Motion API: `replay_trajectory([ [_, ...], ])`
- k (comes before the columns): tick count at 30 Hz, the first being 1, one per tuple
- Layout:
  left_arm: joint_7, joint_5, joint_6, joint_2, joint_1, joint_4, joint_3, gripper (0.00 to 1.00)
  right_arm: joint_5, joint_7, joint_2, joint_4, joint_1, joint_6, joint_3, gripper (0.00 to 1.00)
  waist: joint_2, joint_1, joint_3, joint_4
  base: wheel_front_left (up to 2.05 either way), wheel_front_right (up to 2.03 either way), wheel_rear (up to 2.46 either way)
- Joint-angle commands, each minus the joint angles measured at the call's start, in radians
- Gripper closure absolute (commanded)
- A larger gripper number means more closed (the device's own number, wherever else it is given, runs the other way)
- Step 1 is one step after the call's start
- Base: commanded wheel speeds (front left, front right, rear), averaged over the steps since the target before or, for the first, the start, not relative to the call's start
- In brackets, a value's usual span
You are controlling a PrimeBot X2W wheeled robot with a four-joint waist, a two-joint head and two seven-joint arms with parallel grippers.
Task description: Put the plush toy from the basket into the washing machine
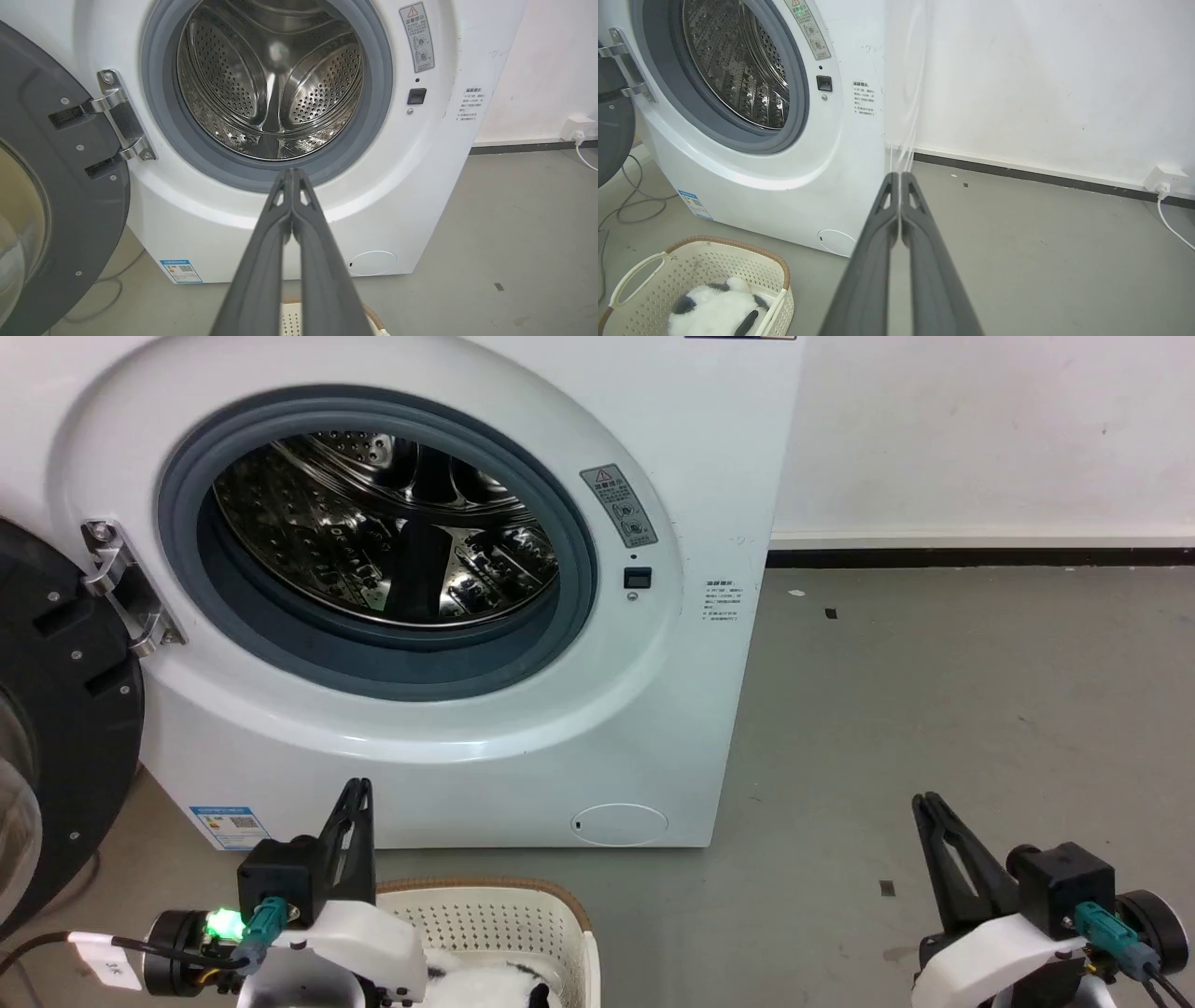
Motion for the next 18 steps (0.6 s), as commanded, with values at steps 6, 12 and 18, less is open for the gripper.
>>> replay_trajectory([
  [6,-0.005,-0.003,0.006,0.0,0.0,0.002,-0.003,0.0,0.007,-0.005,0.0,-0.001,0.001,0.0,-0.004,0.0,0.0,0.0,0.001,0.0,0.0,0.0,0.0],
  [12,-0.018,-0.012,0.015,0.0,-0.003,0.012,-0.01,0.0,0.033,-0.018,0.0,-0.007,0.002,0.0,-0.011,0.0,0.0,0.0,0.006,0.0,0.0,0.0,0.0],
  [18,-0.031,-0.023,0.01,0.0,-0.025,0.055,-0.018,0.0,0.057,-0.03,0.0,-0.018,-0.002,0.0,-0.014,0.0,0.0,0.0,0.024,0.0,0.0,0.0,0.0],
])
